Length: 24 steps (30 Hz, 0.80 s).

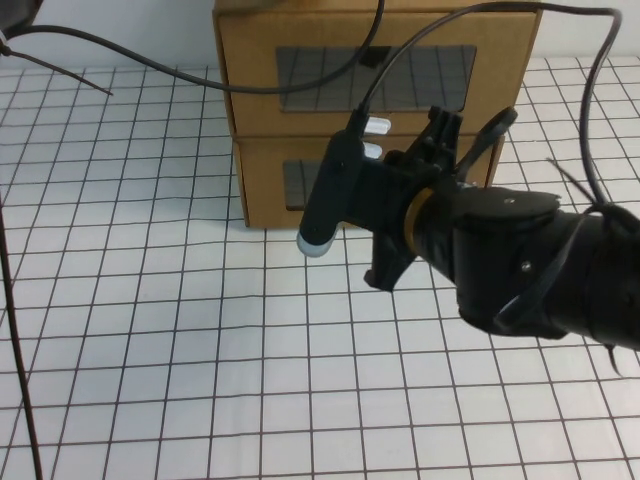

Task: Open the shoe box
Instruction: 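Pull the top drawer of the cardboard box fully open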

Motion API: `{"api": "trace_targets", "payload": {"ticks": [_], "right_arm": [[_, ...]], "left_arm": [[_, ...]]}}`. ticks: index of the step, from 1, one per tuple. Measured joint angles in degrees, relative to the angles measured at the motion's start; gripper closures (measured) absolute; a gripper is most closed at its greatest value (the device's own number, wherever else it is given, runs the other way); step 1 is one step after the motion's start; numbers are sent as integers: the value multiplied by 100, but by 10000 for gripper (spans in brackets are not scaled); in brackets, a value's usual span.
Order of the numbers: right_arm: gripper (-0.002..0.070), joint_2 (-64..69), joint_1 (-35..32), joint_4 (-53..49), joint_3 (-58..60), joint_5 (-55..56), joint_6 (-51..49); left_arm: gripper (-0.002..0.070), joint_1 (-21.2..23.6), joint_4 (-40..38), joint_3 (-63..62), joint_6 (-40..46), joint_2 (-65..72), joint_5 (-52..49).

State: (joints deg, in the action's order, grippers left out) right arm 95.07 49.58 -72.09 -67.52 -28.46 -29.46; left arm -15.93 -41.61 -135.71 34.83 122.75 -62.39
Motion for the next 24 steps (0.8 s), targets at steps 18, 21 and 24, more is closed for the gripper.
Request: {"api": "trace_targets", "payload": {"ticks": [18, 21, 24], "right_arm": [[378, 638, -251, -2267, -90, 223, -1824], [378, 740, -440, -2292, -120, 250, -1827], [378, 803, -596, -2292, -266, 262, -1827]], "left_arm": [[678, 0, 10, -41, -318, 0, -228], [678, 0, 10, -41, -344, 0, -228], [678, 0, -1, -41, -344, 0, -228]]}}
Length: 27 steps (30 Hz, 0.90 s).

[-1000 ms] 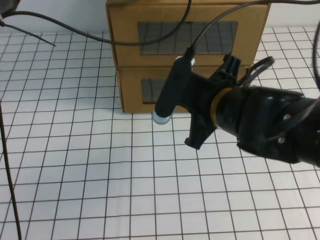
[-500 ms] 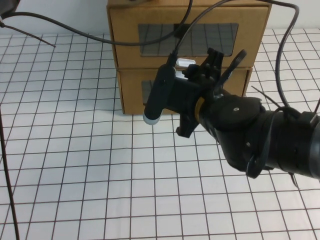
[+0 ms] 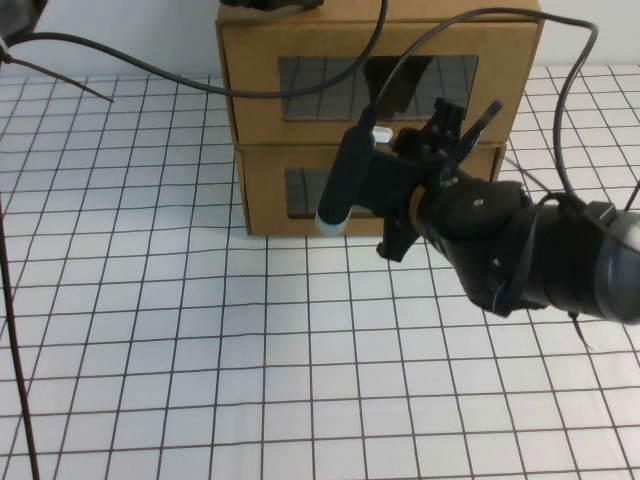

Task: Open the shoe box
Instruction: 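Pull the top drawer of the cardboard box fully open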

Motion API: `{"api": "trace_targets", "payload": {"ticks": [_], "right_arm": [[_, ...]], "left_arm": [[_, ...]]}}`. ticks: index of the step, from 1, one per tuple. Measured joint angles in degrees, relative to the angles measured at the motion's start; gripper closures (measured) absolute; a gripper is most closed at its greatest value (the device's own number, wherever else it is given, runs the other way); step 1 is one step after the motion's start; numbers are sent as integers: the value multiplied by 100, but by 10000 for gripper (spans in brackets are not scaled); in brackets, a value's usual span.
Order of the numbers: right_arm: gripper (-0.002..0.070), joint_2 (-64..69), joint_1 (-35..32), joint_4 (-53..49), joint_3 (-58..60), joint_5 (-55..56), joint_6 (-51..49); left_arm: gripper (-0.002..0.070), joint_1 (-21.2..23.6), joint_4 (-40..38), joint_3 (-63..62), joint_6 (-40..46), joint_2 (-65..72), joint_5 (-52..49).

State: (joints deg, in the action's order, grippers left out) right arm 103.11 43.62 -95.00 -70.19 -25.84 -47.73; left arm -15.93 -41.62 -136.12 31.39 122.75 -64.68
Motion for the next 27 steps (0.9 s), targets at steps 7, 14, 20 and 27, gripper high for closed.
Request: {"api": "trace_targets", "payload": {"ticks": [7, 14, 20, 27], "right_arm": [[378, 0, -52, -28, -337, 206, 0], [378, 196, -52, -33, -406, 265, 226], [395, 566, -52, -33, -755, 152, 280], [400, 691, -63, -33, -943, 114, 310]], "left_arm": [[678, 0, -11, 0, 0, 0, 0], [679, 0, -11, 0, 0, 0, 0], [678, 0, -11, 0, 0, 0, 0], [678, 0, -11, 0, 0, 0, 0]]}}
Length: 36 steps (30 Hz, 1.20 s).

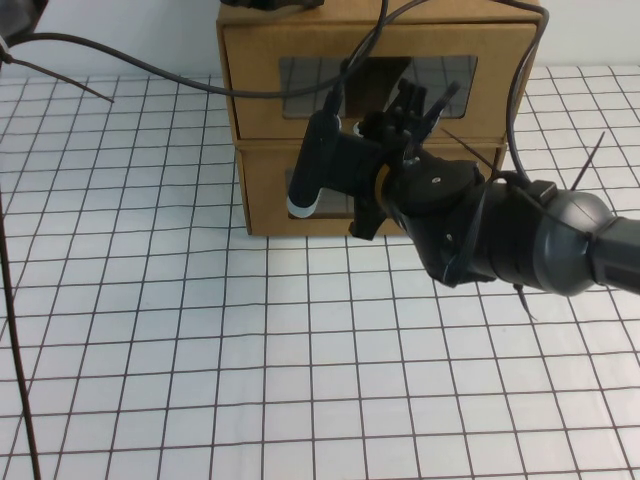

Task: Open the shoe box
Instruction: 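Pull the top drawer of the cardboard box fully open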

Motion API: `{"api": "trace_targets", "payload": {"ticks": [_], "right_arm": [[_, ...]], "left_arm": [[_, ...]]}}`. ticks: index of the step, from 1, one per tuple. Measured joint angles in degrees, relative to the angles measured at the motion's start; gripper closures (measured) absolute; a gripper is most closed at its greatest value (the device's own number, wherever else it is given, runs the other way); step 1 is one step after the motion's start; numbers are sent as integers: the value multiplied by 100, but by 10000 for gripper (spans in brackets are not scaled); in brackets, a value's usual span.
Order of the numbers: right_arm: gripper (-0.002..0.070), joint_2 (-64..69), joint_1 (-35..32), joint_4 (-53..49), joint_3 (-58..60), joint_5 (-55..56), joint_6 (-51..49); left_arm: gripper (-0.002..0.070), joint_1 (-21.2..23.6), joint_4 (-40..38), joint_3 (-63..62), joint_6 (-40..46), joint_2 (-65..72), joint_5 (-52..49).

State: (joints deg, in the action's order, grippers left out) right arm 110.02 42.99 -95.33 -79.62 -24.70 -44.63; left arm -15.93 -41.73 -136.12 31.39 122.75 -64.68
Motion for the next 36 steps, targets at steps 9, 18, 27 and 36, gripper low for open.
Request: {"api": "trace_targets", "payload": {"ticks": [9, 18, 27, 36], "right_arm": [[481, 25, -88, -22, -23, 27, 113], [589, 25, -105, -61, -33, -31, 229], [603, 25, -105, -61, -33, -87, 243], [605, 235, -93, -41, -302, -420, 380]], "left_arm": [[678, 0, -8, 0, 0, 0, 0], [679, 0, -8, 0, 0, 0, -23], [678, 0, -12, 0, 0, 0, -23], [678, 0, -23, 0, 0, 0, -43]]}}
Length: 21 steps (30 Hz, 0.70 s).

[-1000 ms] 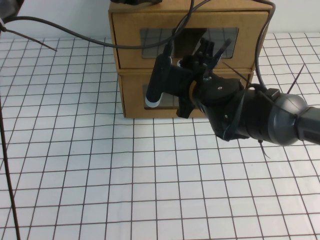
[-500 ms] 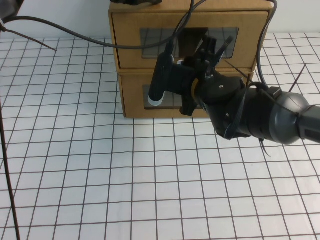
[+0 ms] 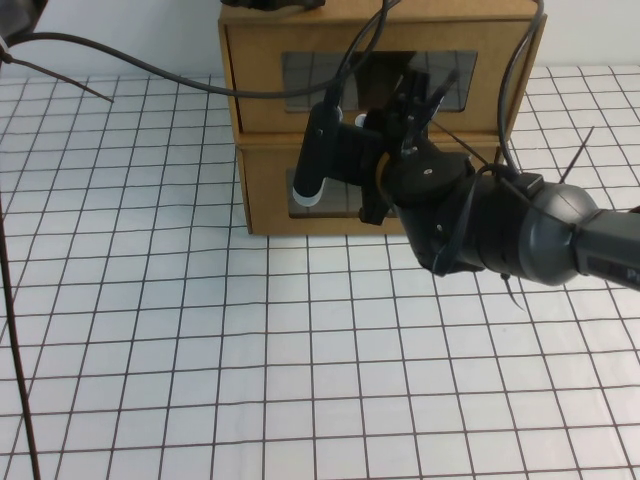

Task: Open the shoe box
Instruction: 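Pull the top drawer of the cardboard box fully open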

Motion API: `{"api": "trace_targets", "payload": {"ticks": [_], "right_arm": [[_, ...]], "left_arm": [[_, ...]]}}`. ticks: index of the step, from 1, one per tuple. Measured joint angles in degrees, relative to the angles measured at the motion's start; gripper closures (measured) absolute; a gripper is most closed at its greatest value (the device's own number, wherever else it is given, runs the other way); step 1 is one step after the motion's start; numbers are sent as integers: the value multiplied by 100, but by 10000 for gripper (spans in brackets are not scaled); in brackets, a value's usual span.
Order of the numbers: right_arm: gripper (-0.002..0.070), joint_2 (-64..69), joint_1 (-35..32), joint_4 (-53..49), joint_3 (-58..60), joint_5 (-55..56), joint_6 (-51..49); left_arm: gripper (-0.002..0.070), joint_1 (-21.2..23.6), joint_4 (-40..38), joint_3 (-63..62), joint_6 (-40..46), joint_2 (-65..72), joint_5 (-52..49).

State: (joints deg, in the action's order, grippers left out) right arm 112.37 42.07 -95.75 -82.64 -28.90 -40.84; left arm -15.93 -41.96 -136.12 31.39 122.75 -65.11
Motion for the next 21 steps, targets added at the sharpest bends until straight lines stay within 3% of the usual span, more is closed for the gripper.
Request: {"api": "trace_targets", "payload": {"ticks": [9, 21], "right_arm": [[655, 34, 11, 34, -39, -51, 61], [661, -331, 33, -102, 564, 42, 114]], "left_arm": [[678, 0, 1, 0, 0, 0, 0], [679, -10, -75, 0, -83, 0, -120]]}}
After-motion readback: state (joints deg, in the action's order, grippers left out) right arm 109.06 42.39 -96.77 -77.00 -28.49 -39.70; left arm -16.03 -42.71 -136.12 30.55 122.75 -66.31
